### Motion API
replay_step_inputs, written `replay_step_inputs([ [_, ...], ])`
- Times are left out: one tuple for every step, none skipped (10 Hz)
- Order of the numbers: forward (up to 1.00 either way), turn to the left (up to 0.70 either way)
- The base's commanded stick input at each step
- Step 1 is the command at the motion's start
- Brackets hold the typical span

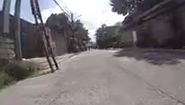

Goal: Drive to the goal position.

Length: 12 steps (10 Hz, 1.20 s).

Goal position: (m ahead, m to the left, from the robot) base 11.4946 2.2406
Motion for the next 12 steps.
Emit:
replay_step_inputs([
  [1.0,-0.4],
  [1.0,-0.38],
  [1.0,-0.28],
  [1.0,-0.13],
  [1.0,0.02],
  [1.0,0.01],
  [1.0,0.0],
  [1.0,0.0],
  [1.0,0.0],
  [1.0,0.0],
  [1.0,0.0],
  [1.0,0.0],
])
